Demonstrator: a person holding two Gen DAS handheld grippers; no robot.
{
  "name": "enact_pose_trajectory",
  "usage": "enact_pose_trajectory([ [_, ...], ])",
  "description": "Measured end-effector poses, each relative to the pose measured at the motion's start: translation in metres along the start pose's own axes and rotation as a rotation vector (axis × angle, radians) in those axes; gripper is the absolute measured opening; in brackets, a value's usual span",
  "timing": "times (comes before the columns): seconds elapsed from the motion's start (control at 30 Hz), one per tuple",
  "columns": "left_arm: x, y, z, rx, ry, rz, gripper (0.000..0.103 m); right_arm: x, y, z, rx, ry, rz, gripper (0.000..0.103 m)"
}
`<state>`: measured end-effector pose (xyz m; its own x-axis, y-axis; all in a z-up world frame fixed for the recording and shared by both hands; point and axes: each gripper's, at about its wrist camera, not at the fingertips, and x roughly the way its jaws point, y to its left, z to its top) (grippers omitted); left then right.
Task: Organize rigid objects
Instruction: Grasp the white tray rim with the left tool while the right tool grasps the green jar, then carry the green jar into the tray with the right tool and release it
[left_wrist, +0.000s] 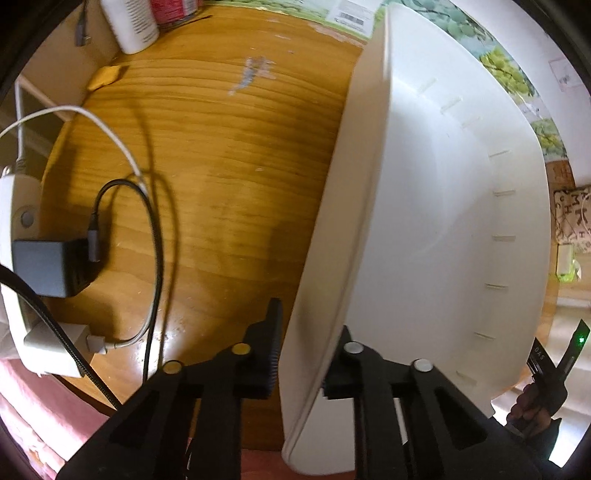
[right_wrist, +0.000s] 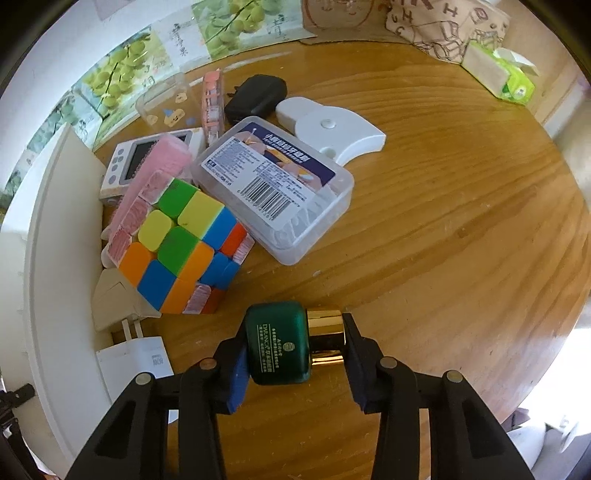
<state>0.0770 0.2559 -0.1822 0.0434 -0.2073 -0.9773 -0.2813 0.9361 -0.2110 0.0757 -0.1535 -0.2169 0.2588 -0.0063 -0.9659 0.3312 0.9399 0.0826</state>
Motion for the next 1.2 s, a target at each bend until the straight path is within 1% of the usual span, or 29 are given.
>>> enact_pose_trajectory([
  [0.1,0.001,-0.008,0.003,0.034,0.000,0.022,0.006,-0.011,-0.009,-0.006,0.012,-0.019,0.023,0.044],
  [0.23,0.001,-0.012,0.002,0.048,-0.010,0.049,0.006,-0.028,-0.011,-0.009,0.005,-0.056,0.043,0.044],
  [0.27,0.001,-0.012,-0.003,0.049,-0.013,0.051,0.006,-0.033,-0.010,-0.010,-0.004,-0.068,0.049,0.044],
  [0.43,0.001,-0.014,-0.010,0.048,-0.034,0.069,0.006,-0.065,-0.002,-0.011,-0.045,-0.154,0.104,0.044],
  [0.5,0.002,-0.020,-0.010,0.049,-0.045,0.076,0.006,-0.080,0.007,-0.010,-0.059,-0.199,0.165,0.044],
  [0.57,-0.001,-0.018,-0.014,0.062,-0.060,0.079,0.006,-0.089,0.023,-0.007,-0.089,-0.233,0.207,0.044],
  [0.63,-0.003,-0.020,-0.019,0.070,-0.073,0.088,0.006,-0.106,0.038,-0.009,-0.150,-0.283,0.256,0.044],
  [0.67,-0.004,-0.023,-0.021,0.075,-0.079,0.091,0.006,-0.107,0.048,-0.005,-0.169,-0.295,0.274,0.044],
  [0.8,-0.010,-0.027,-0.028,0.097,-0.107,0.109,0.006,-0.129,0.080,-0.013,-0.323,-0.342,0.376,0.044],
  [0.87,-0.012,-0.028,-0.030,0.093,-0.109,0.105,0.006,-0.134,0.101,-0.017,-0.416,-0.347,0.427,0.044],
  [0.97,-0.015,-0.024,-0.031,0.081,-0.102,0.097,0.006,-0.132,0.132,-0.022,-0.529,-0.325,0.468,0.044],
  [1.07,-0.012,-0.018,-0.033,0.071,-0.101,0.107,0.006,-0.119,0.161,-0.028,-0.633,-0.269,0.498,0.044],
  [1.2,-0.013,-0.017,-0.037,0.063,-0.099,0.114,0.006,-0.097,0.197,-0.037,-0.742,-0.176,0.508,0.044],
])
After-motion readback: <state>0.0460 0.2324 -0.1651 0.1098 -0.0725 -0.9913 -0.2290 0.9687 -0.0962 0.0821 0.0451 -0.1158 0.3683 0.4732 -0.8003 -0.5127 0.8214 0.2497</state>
